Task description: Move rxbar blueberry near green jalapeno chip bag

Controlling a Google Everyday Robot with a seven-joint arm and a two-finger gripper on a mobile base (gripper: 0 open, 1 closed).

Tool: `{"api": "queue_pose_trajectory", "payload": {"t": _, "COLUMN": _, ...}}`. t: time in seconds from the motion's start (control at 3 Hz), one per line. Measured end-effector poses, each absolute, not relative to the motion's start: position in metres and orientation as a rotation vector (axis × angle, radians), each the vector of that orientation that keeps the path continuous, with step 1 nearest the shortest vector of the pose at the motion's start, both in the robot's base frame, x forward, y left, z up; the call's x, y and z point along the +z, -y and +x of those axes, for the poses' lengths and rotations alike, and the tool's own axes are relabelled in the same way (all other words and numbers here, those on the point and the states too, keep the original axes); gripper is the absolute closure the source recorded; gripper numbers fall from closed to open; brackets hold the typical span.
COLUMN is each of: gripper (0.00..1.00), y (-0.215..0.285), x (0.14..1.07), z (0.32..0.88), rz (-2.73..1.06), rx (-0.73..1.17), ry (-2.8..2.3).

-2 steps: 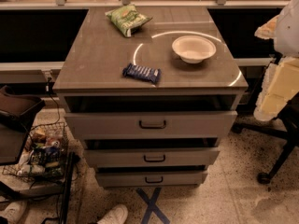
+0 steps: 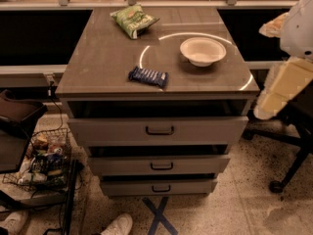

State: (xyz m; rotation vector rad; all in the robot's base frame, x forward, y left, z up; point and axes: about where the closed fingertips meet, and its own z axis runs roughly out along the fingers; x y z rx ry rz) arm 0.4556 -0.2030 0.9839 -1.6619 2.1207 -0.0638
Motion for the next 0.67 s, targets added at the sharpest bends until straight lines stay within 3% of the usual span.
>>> {"api": "queue_pose_trajectory", "payload": {"t": 0.67, "gripper": 0.00, "y": 0.122, "x": 0.994, "z": 0.552, "rz": -1.506, "rx": 0.335, "ry": -1.742}}
